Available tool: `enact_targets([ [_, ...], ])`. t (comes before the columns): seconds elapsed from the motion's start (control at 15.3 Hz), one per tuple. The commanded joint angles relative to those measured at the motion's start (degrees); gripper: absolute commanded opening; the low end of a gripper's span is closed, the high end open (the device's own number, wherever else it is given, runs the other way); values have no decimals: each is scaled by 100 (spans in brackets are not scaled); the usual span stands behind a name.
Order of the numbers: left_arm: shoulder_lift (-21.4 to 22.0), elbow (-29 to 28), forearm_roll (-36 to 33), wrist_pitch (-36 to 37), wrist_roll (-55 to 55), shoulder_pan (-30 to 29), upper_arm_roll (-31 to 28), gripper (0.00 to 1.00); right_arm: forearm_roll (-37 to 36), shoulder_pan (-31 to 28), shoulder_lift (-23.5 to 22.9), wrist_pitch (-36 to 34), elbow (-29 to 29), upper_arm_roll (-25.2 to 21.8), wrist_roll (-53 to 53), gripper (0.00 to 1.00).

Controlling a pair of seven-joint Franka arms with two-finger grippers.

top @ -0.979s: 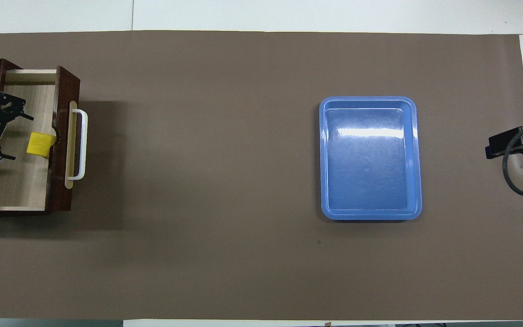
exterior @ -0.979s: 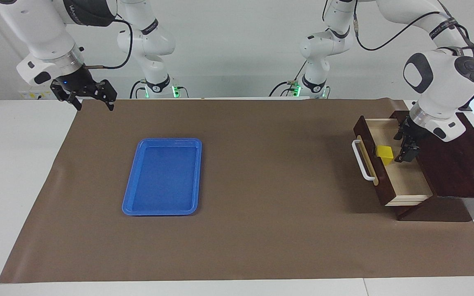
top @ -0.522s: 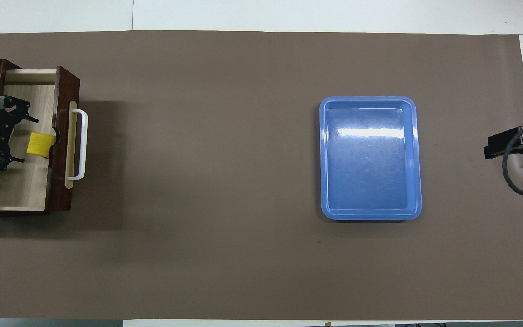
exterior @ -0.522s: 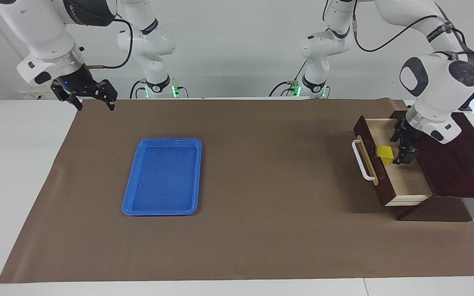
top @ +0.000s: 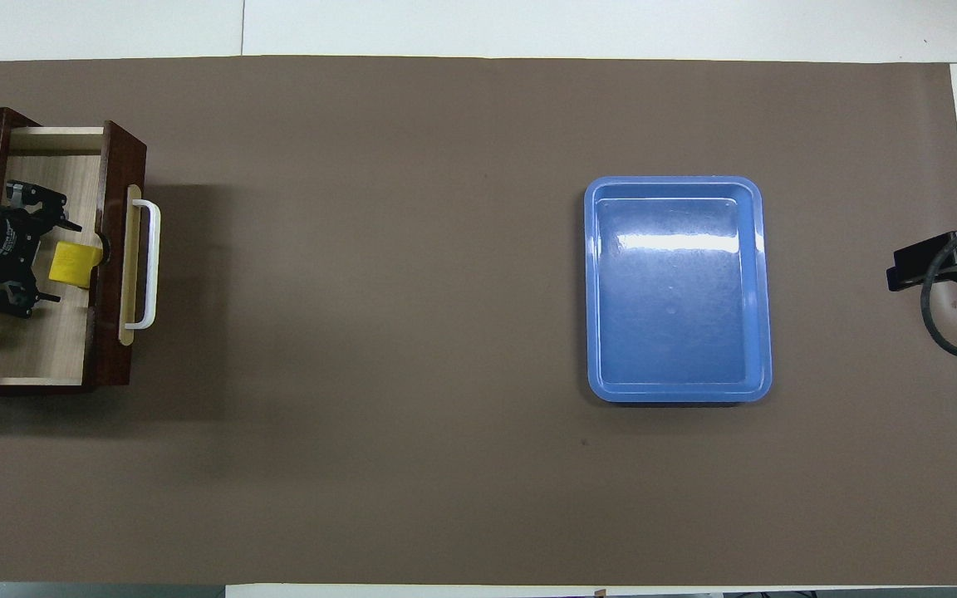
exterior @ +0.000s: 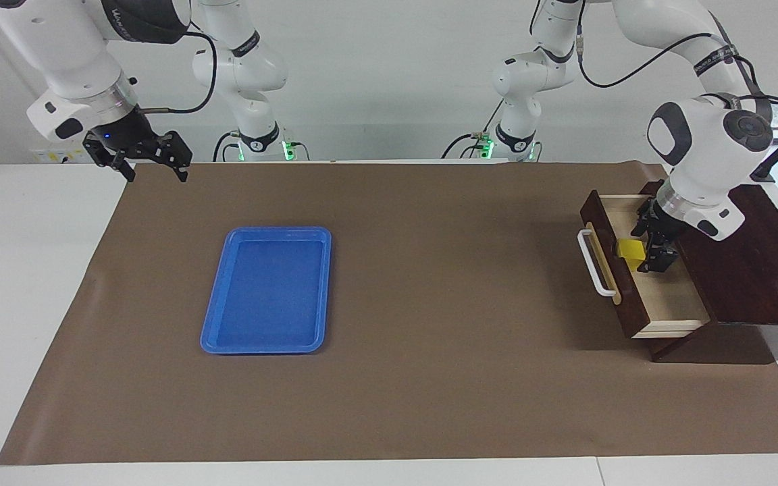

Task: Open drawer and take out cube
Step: 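Lower the left gripper into the drawer and close on the yellow cube, then lift the cube with the left gripper while the right gripper reaches over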

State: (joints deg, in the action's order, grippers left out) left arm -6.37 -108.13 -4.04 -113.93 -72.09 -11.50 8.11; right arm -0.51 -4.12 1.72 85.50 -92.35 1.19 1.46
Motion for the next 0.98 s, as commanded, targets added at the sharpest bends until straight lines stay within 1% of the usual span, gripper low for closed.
enact_targets([
  [0.0,198,-243,105,-130,-51,-10,6,84,139,-98,74,20,-99,30,232,100],
  [0.07,198,-243,122,-130,-51,-1,6,75,139,-97,74,20,-116,30,276,100],
  [0.13,198,-235,140,-130,-51,-1,6,61,139,-97,74,20,-116,30,285,100],
  [0.2,189,-226,149,-130,-60,8,6,53,139,-97,74,20,-134,30,285,100],
  [0.26,189,-208,219,-103,-51,8,6,39,139,-97,83,28,-143,30,276,100],
  [0.33,180,-191,289,-103,-51,8,6,28,139,-89,83,46,-152,30,276,100],
  [0.39,180,-156,298,-68,-7,16,-2,0,139,-71,83,46,-152,30,241,100],
  [0.52,154,-33,298,-51,2,52,-2,0,165,-27,135,81,-248,30,171,100],
  [0.59,136,142,298,54,2,52,-2,0,235,-18,153,151,-335,39,-29,100],
  [0.65,66,526,298,360,10,34,-2,0,419,-10,179,195,-423,39,-301,100],
  [0.72,-126,1113,316,832,-7,17,6,0,568,-1,232,256,-555,82,-608,100],
  [0.78,-432,1815,403,1359,-33,60,6,0,657,43,293,361,-695,91,-890,100],
  [0.85,-635,2361,500,1808,-77,78,6,0,753,174,346,449,-827,100,-1180,100],
  [0.91,-838,2811,501,2248,-217,261,24,0,972,236,355,485,-915,100,-1574,100],
])
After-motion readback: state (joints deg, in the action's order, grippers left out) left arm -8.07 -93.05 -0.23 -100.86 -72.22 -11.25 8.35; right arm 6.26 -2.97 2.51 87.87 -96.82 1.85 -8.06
